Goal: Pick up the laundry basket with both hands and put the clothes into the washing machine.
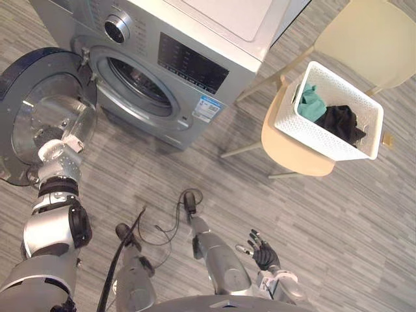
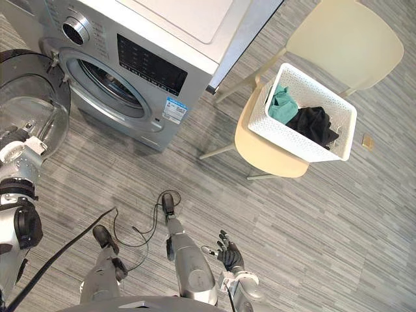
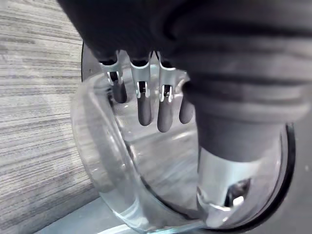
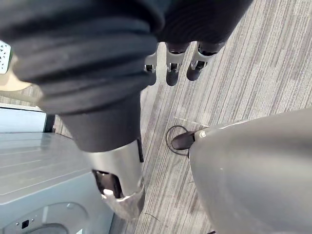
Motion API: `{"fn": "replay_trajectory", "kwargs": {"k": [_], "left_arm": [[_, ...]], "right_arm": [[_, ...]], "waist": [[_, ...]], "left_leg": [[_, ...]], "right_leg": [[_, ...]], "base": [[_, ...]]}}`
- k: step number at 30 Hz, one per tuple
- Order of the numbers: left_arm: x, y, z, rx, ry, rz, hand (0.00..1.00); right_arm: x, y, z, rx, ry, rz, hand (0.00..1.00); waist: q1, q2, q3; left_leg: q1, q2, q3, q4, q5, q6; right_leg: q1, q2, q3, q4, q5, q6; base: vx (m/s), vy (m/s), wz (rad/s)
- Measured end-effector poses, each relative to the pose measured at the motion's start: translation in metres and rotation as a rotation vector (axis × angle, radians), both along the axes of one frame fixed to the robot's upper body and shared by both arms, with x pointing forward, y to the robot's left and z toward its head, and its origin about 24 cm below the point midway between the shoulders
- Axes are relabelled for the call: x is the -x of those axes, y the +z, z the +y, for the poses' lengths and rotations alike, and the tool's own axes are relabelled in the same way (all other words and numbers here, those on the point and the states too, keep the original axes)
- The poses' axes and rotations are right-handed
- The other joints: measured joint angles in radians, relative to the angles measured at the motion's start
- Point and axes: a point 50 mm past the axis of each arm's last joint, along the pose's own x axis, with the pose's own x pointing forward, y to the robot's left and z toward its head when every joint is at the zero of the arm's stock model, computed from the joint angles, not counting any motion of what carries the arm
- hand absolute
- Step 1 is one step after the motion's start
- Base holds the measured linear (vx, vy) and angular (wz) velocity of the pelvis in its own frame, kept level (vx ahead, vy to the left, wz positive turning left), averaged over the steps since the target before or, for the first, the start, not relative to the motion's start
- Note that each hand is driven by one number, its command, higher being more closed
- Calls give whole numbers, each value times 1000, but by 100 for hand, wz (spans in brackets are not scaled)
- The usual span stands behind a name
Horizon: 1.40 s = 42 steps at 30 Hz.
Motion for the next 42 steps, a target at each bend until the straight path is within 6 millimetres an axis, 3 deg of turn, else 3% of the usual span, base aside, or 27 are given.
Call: {"fn": "replay_trajectory", "kwargs": {"k": [5,8,15,18,20,21,22,23,25,27,29,30,32,33,35,37,38,42], "left_arm": [[-5,15,0,-3,2,-43,0],[0,22,12,-4,38,-63,0],[6,23,20,-71,64,-33,0],[15,12,17,-160,25,-34,0],[23,-10,0,-205,-37,-40,0],[32,-34,-20,-206,-94,-39,0],[46,-66,-44,-168,-166,-13,0],[55,-85,-55,-139,-194,16,0],[105,-161,-91,16,-283,211,0],[141,-200,-107,107,-337,349,0],[202,-247,-123,234,-386,567,0],[218,-256,-124,254,-392,623,0],[275,-279,-127,357,-377,807,0],[303,-286,-127,422,-322,871,0],[341,-291,-128,508,-250,947,0],[362,-292,-130,574,-184,973,0],[370,-291,-129,600,-141,971,0],[373,-293,-140,658,-120,953,0]], "right_arm": [[0,1,0,1,3,-9,0],[0,0,5,-4,27,-8,0],[1,-1,6,-6,32,-4,0],[5,-6,5,-2,38,26,0],[9,-12,1,1,27,60,0],[14,-18,-4,6,-1,93,0],[17,-24,-11,30,-17,130,0],[19,-27,-14,42,-22,151,0],[26,-37,-28,74,-69,227,0],[32,-43,-38,104,-100,278,0],[43,-52,-48,123,-141,355,0],[44,-54,-50,120,-155,368,0],[52,-62,-53,114,-194,442,0],[57,-65,-55,114,-227,477,0],[68,-69,-61,109,-297,527,0],[77,-72,-64,90,-353,569,0],[79,-73,-65,77,-381,585,0],[74,-72,-69,67,-423,567,0]], "waist": [[9,0,0],[10,1,0],[8,2,1],[10,7,0],[19,25,-6],[28,48,-13],[36,76,-19],[38,91,-26],[48,145,-58],[63,172,-80],[86,204,-117],[92,207,-118],[103,211,-132],[112,212,-146],[125,220,-164],[134,225,-170],[142,225,-169],[159,249,-180]], "left_leg": [[18,0,-16,5,-1,-1],[18,-1,-17,5,0,0],[52,-3,-35,5,-1,0],[64,-4,-46,5,-1,0],[66,-8,-55,5,-1,0],[69,-12,-64,6,-1,1],[80,-17,-75,6,-4,4],[86,-19,-80,6,-6,4],[114,-22,-106,5,-16,9],[127,-23,-126,4,-24,8],[140,-23,-155,0,-28,4],[151,-23,-159,-1,-29,5],[178,-24,-177,-1,-40,11],[190,-25,-185,-1,-42,11],[210,-27,-202,0,-45,14],[224,-25,-210,19,-58,16],[212,-15,-210,74,-93,16],[149,22,-234,282,-195,27]], "right_leg": [[28,-4,-17,0,-1,1],[28,-4,-19,0,-1,1],[72,-4,-38,0,-4,-2],[91,-6,-45,0,-14,-7],[99,-10,-49,0,-17,-4],[108,-15,-59,0,-19,-2],[128,-22,-76,0,-26,3],[137,-24,-79,0,-32,3],[183,-29,-107,5,-57,7],[204,-32,-126,12,-79,7],[234,-37,-159,28,-112,16],[248,-37,-164,29,-116,16],[294,-40,-184,30,-130,22],[313,-43,-194,32,-137,22],[352,-49,-218,32,-147,28],[384,-53,-236,34,-158,31],[402,-53,-237,37,-168,30],[416,-44,-238,80,-202,35]], "base": [[4,26,10],[0,0,0],[-1,17,7],[0,17,11],[13,26,15],[29,40,28],[36,44,31],[46,47,37],[48,39,41],[30,22,36],[12,13,47],[-2,4,36],[-16,7,31],[10,9,34],[21,11,39],[27,11,37],[10,9,27],[-3,9,5]]}}
